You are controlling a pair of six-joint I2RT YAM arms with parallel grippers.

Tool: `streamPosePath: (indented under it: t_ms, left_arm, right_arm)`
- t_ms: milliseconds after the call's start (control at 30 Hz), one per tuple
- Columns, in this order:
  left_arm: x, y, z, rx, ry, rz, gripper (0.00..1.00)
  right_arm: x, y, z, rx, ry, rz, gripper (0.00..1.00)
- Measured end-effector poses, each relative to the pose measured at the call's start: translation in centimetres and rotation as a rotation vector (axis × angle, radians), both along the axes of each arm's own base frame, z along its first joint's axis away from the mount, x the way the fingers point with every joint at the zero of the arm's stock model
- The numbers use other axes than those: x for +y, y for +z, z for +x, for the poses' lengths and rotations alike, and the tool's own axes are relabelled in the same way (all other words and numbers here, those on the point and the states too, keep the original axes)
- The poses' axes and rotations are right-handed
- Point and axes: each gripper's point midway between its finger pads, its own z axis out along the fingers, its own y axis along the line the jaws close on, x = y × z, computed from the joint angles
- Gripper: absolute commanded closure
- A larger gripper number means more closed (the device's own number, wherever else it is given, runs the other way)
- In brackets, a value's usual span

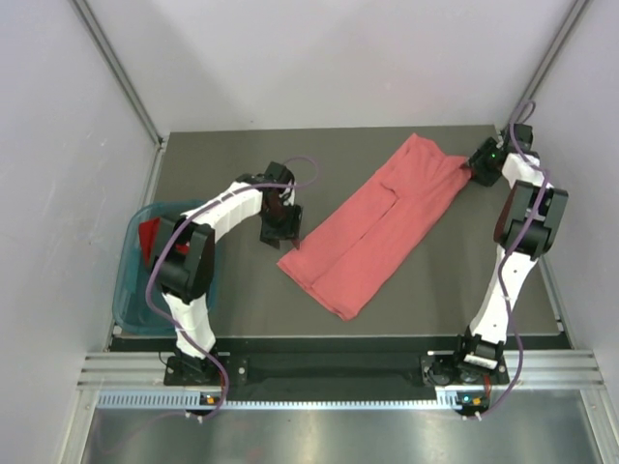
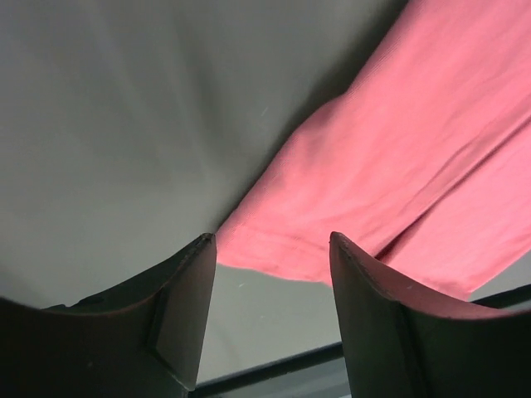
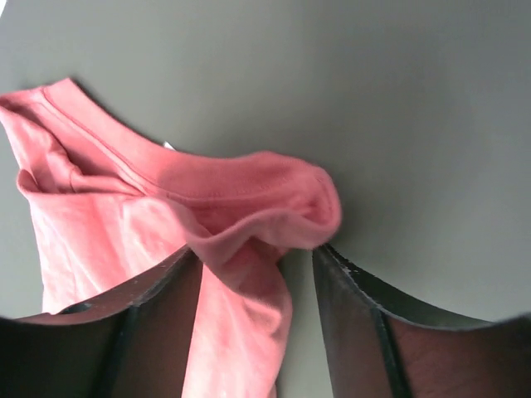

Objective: Fold and stack the t-shirts
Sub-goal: Fold the tshirt

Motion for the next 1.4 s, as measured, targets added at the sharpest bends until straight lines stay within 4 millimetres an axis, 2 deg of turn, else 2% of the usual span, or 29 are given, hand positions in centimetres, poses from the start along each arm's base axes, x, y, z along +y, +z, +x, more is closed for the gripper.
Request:
streamPosePath:
  t_ms: [133, 267, 333, 400, 500, 533, 567, 667, 700, 733, 900, 1067, 1233, 1300, 1367, 1400]
  left_arm:
    - [1.4, -2.2, -2.3, 0.081, -0.003, 0.029, 0.43]
    - [2.6, -3.6, -3.9, 0.134, 0.001, 0.052, 0.43]
    - [2.9, -4.1, -4.4, 0.147, 0.0, 0.055, 0.49]
    - [3.0, -4.4, -4.8, 0.161, -0.004, 0.051, 0.52]
    - [2.7, -4.5, -5.0, 0.172, -0.004, 0.03, 0.57]
    - [2.7, -4.5, -5.0, 0.174, -0.001, 0.019, 0.6]
    - [2.6, -4.5, -5.0, 0.176, 0.004, 0.009, 0.7]
    - [2.5, -4.7, -4.7, 0.175, 0.023, -0.022, 0.87]
    - [2.5, -4.7, -4.6, 0.176, 0.033, -0.032, 0.97]
    - [2.4, -4.7, -4.6, 0.177, 0.04, -0.04, 1.0]
    - [2.5, -4.7, -5.2, 0.157, 0.087, -0.06, 1.0]
    - [4.0, -4.2, -8.3, 0.142, 0.167, -0.05, 1.0]
    - [5.1, -2.1, -11.3, 0.082, 0.238, -0.086, 1.0]
    - [4.9, -1.2, -12.3, 0.063, 0.256, -0.119, 0.94]
    - [4.3, -0.8, -13.3, 0.063, 0.258, -0.15, 0.81]
    - [3.8, -0.6, -13.9, 0.066, 0.253, -0.163, 0.61]
  right_arm:
    - [-1.5, 0.3, -1.7, 0.041, -0.023, -0.015, 0.4]
    - [-3.8, 0.6, -5.2, 0.093, -0.069, -0.028, 0.4]
    - [-4.7, 1.0, -6.8, 0.113, -0.086, -0.039, 0.39]
    - [-5.1, 1.3, -7.9, 0.122, -0.095, -0.045, 0.38]
    - [-4.5, 1.6, -8.9, 0.127, -0.083, -0.045, 0.36]
    - [-4.1, 1.6, -9.1, 0.13, -0.076, -0.043, 0.36]
    - [-3.9, 1.6, -9.2, 0.133, -0.07, -0.041, 0.36]
    - [-3.0, 1.5, -9.6, 0.137, -0.051, -0.035, 0.36]
    - [-2.6, 1.5, -9.6, 0.139, -0.042, -0.034, 0.37]
    - [-2.2, 1.4, -9.7, 0.14, -0.032, -0.034, 0.37]
    - [0.6, 1.6, -9.2, 0.137, 0.027, -0.03, 0.38]
    - [2.9, 2.0, -8.9, 0.122, 0.074, -0.021, 0.38]
    - [4.7, 2.3, -8.3, 0.1, 0.113, -0.003, 0.39]
    - [5.3, 2.6, -8.0, 0.093, 0.126, -0.004, 0.38]
    - [6.4, 3.3, -7.3, 0.073, 0.143, -0.007, 0.38]
    - [6.9, 3.5, -6.9, 0.061, 0.148, -0.007, 0.38]
